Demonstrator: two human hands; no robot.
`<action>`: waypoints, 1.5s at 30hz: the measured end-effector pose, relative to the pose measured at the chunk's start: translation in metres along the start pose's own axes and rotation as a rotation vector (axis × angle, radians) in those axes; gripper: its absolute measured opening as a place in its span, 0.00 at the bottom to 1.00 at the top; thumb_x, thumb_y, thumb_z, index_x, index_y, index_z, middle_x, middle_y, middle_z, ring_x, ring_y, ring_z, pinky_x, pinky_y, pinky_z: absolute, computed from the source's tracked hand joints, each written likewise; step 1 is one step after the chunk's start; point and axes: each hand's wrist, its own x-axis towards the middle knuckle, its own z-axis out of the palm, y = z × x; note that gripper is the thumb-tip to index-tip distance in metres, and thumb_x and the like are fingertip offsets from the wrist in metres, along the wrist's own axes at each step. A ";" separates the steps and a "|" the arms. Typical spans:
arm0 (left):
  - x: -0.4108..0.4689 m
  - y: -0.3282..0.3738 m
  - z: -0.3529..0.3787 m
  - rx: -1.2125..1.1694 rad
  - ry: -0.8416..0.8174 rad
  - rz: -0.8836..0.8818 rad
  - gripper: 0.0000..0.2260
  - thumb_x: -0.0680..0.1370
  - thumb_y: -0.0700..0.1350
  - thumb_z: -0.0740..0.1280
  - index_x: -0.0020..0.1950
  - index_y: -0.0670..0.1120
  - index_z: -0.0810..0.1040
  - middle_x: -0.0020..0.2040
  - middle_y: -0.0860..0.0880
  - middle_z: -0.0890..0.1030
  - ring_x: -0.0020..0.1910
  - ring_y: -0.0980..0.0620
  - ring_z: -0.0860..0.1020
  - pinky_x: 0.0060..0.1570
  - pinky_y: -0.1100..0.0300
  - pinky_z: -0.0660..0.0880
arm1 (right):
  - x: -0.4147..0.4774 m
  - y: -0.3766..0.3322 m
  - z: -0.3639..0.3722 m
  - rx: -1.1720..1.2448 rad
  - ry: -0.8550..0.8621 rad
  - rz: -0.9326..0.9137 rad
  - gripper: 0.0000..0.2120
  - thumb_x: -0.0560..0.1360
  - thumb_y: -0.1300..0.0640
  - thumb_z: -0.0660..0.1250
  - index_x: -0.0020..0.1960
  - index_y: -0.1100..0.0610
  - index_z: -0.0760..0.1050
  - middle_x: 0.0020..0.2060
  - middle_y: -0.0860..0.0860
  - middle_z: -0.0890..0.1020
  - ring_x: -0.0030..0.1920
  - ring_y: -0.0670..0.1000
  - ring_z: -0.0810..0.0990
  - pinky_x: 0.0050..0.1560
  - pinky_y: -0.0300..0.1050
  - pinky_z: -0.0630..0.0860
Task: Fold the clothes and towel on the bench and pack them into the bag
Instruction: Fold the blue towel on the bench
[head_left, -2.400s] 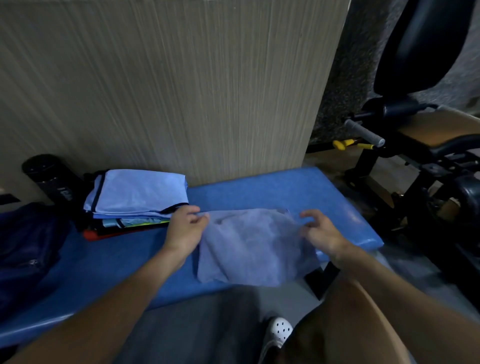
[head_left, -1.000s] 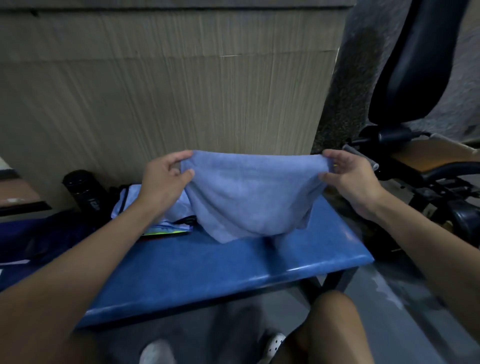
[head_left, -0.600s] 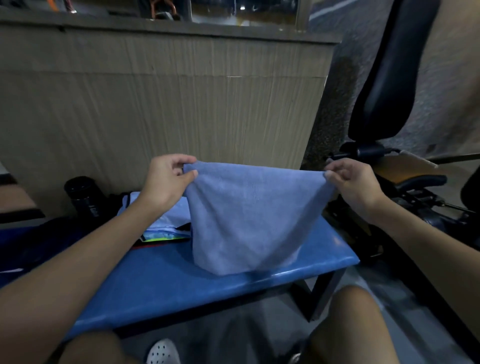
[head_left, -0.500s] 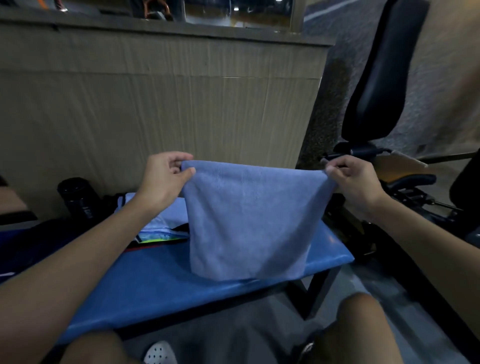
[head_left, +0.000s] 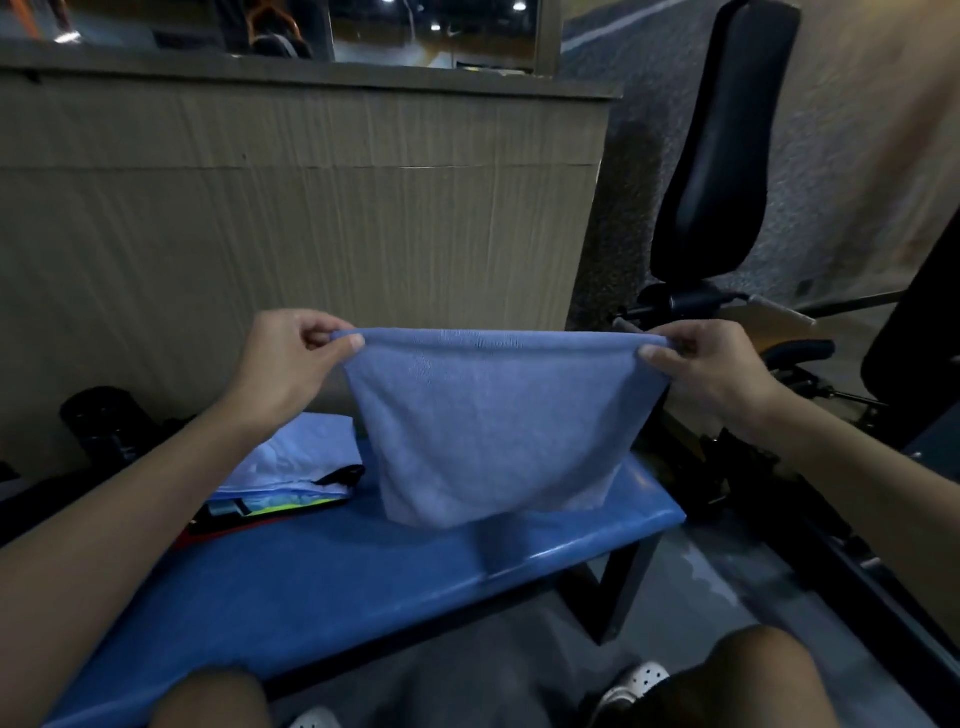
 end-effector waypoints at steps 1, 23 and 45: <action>0.001 0.000 -0.001 0.017 -0.003 -0.004 0.09 0.76 0.39 0.73 0.41 0.53 0.82 0.40 0.44 0.83 0.40 0.51 0.78 0.47 0.53 0.75 | 0.001 0.002 -0.004 -0.011 0.009 -0.003 0.07 0.77 0.61 0.70 0.51 0.65 0.81 0.37 0.54 0.79 0.40 0.47 0.75 0.36 0.36 0.72; 0.055 -0.015 0.088 -0.422 0.026 -0.161 0.05 0.81 0.37 0.65 0.45 0.40 0.76 0.41 0.40 0.82 0.41 0.50 0.85 0.47 0.61 0.82 | 0.070 0.070 0.019 0.263 0.110 0.017 0.06 0.80 0.68 0.62 0.45 0.62 0.73 0.38 0.59 0.80 0.36 0.43 0.84 0.39 0.35 0.79; -0.063 -0.178 0.176 0.310 -0.559 -0.188 0.06 0.80 0.44 0.66 0.46 0.49 0.81 0.47 0.54 0.81 0.48 0.54 0.80 0.48 0.67 0.73 | -0.054 0.231 0.121 -0.362 -0.352 0.116 0.19 0.66 0.71 0.64 0.46 0.50 0.82 0.43 0.41 0.81 0.47 0.41 0.78 0.49 0.27 0.69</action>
